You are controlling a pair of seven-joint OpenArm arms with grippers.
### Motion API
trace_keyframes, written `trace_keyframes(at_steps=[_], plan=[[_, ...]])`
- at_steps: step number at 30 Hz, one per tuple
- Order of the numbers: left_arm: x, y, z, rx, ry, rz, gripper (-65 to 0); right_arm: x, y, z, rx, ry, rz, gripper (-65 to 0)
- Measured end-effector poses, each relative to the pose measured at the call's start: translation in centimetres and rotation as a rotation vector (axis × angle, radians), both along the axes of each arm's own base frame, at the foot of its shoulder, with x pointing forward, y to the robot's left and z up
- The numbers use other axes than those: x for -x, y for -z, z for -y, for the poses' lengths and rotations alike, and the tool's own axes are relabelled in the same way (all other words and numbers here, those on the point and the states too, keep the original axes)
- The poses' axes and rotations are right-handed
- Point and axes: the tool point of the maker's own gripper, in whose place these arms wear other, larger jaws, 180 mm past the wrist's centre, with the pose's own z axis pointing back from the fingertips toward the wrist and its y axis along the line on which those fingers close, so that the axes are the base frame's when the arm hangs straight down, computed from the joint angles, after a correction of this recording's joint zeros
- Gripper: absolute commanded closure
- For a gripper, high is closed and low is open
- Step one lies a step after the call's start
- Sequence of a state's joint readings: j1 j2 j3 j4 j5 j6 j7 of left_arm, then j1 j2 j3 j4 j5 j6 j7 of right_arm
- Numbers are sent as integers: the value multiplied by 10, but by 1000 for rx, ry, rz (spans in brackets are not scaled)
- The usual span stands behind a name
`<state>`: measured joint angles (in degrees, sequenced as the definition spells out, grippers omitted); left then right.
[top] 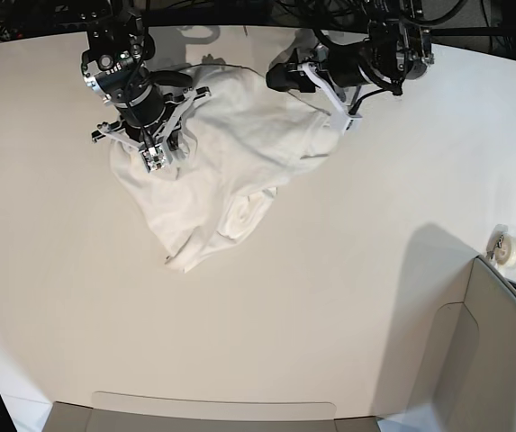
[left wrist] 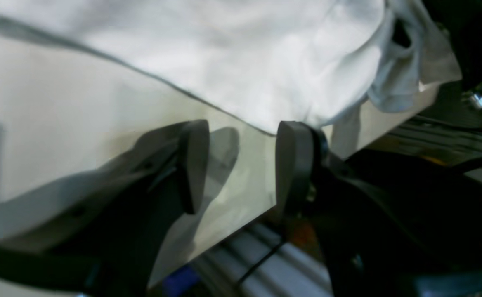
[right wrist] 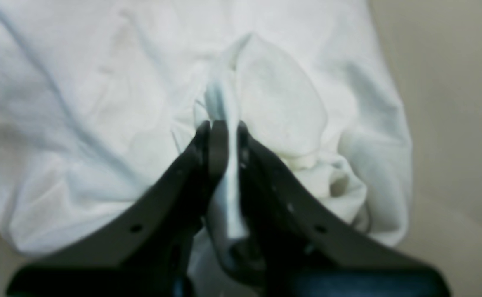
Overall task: Layout the t-shirt on the table in an organized manner, then fold the t-shirt properly
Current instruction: 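Grasp the shirt fabric with the left gripper beside the right gripper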
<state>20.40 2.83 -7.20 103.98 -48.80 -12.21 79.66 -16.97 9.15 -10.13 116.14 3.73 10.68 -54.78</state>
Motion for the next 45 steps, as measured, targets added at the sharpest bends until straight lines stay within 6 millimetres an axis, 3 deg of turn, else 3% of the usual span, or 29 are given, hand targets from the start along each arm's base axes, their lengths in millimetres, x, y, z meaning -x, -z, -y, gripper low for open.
trace_keyframes(at_steps=[8, 18, 25, 27, 31, 33, 37, 41, 45], plan=[[10, 15, 22, 122, 21, -73, -257, 0, 0, -1, -2, 1, 0, 0], [-3, 12, 30, 132, 12, -68, -243, -3, -2, 0, -2, 1, 8, 0], [-10, 13, 54, 110, 47, -132, -226, -3, -2, 0, -1, 2, 8, 0], [-7, 15, 56, 91, 68, -136, -192, -3, -2, 0, -2, 2, 7, 0], [0, 20, 56, 50, 132, -130, -11, -3, -2, 2, 2, 4, 7, 0], [-1, 19, 55, 52, 131, -126, 0, -3, -2, 3, 8, 1, 8, 0], [-14, 8, 39, -15, 145, -55, 0, -3, -2, 8, 23, -1, 9, 0], [-39, -33, 16, -86, 144, 132, 0, -5, -6, 6, 17, -3, 20, 0], [-74, -71, -8, -131, 84, 290, 0, -21, -19, 3, 8, -5, 69, 0]])
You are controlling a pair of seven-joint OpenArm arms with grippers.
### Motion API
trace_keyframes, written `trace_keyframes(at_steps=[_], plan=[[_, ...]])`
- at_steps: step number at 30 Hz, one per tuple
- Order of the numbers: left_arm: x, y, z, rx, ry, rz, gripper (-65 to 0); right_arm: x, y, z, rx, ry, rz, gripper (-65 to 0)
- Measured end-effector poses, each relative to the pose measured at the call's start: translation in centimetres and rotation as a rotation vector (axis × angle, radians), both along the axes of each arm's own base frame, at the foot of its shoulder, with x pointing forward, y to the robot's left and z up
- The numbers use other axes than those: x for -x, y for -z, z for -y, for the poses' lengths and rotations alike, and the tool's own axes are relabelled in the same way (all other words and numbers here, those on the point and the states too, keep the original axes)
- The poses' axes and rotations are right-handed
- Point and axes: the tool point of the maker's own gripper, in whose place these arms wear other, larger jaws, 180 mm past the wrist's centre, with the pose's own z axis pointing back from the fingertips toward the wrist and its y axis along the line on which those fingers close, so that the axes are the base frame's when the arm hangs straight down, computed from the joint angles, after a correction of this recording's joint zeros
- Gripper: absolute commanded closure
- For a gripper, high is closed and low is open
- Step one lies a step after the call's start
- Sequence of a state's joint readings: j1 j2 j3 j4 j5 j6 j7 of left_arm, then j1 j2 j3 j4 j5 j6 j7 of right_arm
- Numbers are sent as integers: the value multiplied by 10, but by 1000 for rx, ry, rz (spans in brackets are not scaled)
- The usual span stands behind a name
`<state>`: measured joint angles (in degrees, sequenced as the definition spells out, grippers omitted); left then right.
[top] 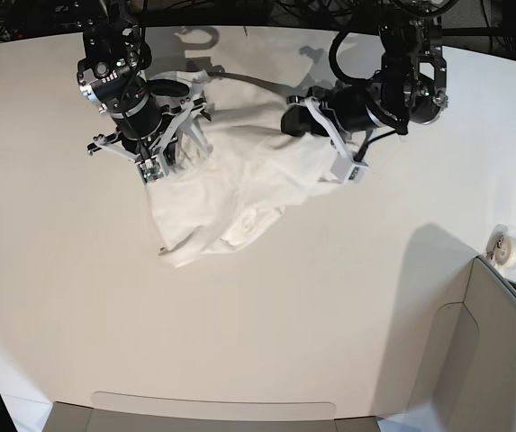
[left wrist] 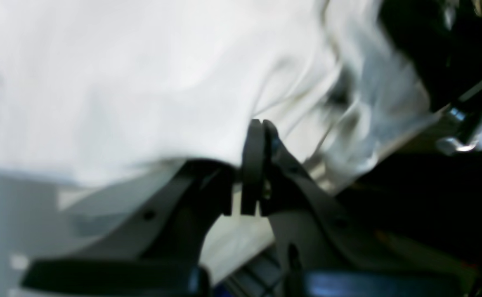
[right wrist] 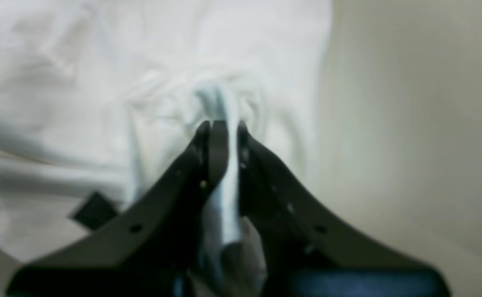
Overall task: Layout the t-shirt on the table in an organized manner, then fold the t-shirt properly
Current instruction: 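Grasp the shirt fabric with the left gripper beside the right gripper, then lift the shirt with both grippers, stretching it between them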
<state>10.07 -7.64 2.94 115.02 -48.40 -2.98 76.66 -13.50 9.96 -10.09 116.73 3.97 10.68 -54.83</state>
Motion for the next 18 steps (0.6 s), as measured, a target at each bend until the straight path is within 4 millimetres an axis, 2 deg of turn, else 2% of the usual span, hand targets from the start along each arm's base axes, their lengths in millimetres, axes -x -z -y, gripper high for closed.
trace_keyframes(at_steps=[6, 10, 14, 18], plan=[[-32, -35, -22, 65, -61, 103, 0, -20, -18, -10, 0, -33, 58, 0], [-52, -58, -45, 69, -93, 172, 0, -40, -42, -39, -13, -117, 140, 0], [-79, -94, -76, 64, -155, 287, 0, -58, -75, -78, -61, -200, 233, 0], [-95, -118, -97, 22, -175, 366, 0, -70, -105, -102, -100, -242, 311, 0]])
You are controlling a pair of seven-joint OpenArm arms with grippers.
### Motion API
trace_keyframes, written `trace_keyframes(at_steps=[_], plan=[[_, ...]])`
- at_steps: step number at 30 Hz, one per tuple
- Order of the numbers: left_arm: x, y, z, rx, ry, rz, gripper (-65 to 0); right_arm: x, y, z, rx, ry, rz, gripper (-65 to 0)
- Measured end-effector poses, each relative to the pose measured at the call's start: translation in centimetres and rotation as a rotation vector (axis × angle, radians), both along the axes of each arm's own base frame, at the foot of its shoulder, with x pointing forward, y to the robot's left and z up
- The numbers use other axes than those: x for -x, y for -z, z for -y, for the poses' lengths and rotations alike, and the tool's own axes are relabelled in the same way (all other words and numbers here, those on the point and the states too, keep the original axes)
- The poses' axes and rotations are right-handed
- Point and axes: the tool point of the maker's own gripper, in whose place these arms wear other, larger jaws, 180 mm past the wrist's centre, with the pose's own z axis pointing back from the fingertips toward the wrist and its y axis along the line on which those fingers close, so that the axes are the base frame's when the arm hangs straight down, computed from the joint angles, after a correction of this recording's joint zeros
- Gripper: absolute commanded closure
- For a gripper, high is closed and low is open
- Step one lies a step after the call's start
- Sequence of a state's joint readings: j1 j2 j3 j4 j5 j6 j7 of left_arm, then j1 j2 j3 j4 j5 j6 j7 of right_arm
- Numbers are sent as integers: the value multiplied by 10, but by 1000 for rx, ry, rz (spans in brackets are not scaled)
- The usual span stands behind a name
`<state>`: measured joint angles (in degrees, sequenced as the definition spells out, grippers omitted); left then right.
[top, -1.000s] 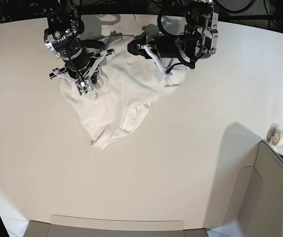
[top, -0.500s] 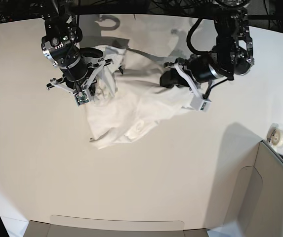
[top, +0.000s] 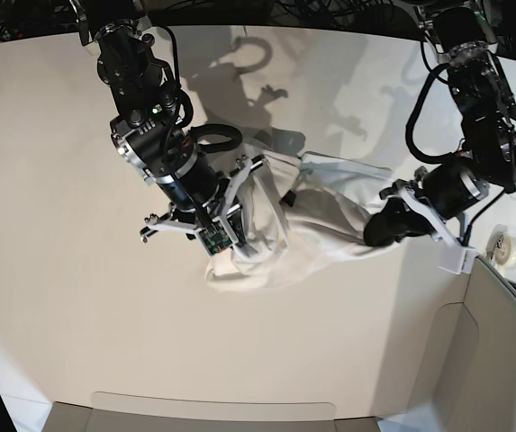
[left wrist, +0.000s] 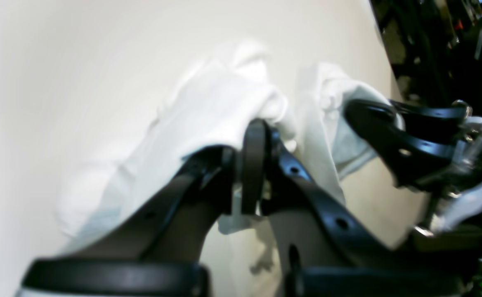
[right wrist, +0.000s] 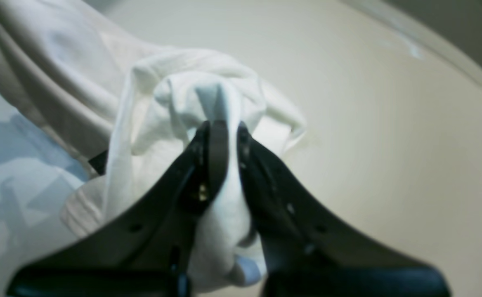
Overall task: Layout the t-shirt on the table in an organized manner, then fold the t-shirt properly
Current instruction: 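Lift the shirt with both grippers, stretching it between them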
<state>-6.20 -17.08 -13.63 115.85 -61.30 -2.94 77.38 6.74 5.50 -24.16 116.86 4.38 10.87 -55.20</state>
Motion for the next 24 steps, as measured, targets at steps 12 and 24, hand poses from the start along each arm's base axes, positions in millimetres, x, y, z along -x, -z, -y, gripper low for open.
trace_keyframes(at_steps=[12, 24], plan=[[-32, -59, -39, -82, -62, 158, 0, -10, -30, -21, -45, -31, 70, 0], [-45, -101, -53, -132, -83, 266, 0, 0, -14, -21, -48, -31, 21, -99]])
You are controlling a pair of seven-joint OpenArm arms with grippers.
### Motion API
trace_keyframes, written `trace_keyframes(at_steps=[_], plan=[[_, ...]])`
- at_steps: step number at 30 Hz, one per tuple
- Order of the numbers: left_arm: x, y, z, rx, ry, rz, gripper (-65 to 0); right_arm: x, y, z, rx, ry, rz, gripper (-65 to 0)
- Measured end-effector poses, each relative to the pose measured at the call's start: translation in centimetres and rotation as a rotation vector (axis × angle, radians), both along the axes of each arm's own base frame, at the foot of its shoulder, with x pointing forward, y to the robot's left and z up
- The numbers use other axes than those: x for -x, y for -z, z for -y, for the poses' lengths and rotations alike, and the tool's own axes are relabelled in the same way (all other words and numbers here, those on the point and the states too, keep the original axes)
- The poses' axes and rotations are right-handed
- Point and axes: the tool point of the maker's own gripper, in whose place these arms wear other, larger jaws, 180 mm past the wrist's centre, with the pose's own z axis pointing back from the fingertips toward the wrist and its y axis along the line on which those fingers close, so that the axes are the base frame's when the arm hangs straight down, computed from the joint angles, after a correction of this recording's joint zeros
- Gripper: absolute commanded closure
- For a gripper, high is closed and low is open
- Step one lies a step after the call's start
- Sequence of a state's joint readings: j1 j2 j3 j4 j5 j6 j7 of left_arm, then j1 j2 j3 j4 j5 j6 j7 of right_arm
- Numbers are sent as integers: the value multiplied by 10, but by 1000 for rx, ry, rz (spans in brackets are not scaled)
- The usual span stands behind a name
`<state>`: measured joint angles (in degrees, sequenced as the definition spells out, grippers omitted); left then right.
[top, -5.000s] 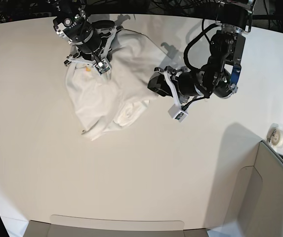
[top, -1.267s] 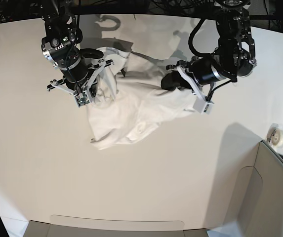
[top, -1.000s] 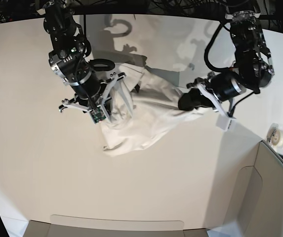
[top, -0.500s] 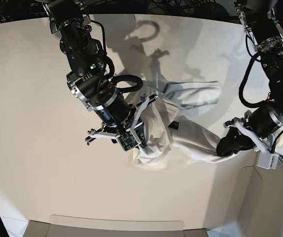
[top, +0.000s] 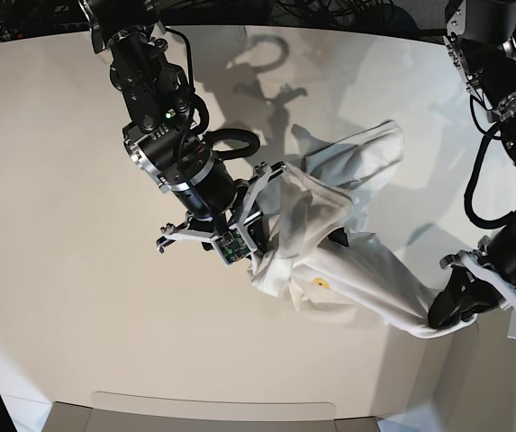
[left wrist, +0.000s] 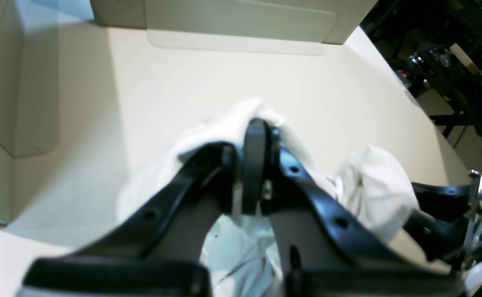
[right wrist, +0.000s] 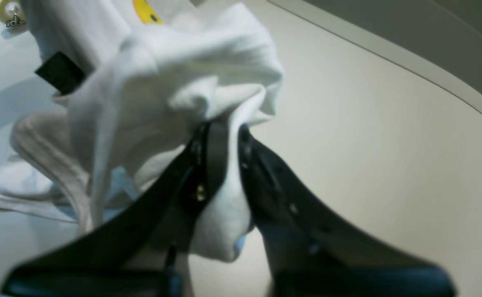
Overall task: Layout the t-shirt on the table in an organized manner, then fold the t-shirt properly
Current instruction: 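Lift the shirt with both grippers, stretching it between them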
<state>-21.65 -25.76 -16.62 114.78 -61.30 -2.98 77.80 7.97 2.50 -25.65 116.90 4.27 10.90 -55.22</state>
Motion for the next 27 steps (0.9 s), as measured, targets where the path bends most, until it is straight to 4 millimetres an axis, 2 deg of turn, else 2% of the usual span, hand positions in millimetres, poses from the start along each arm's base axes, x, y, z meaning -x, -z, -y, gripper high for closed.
trace_keyframes(at_steps=[2, 6, 12, 20, 24, 27], plan=[[0, -1, 0, 0, 1, 1, 0, 3, 6, 1, 6, 0, -15, -131], [0, -2, 0, 0, 2, 3, 0, 7, 12, 2, 7, 1, -33, -134], [-5, -18, 2, 2, 11, 46, 0, 14, 22, 2, 10, 1, -63, -141], [-7, -29, 2, 2, 12, 73, 0, 20, 30, 2, 12, 0, -89, -342], [-8, -33, 2, 2, 11, 83, 0, 25, 31, -8, 37, -43, -80, -361], [-11, -49, 2, 0, 12, 125, 0, 30, 30, -20, 54, -90, -69, -361]])
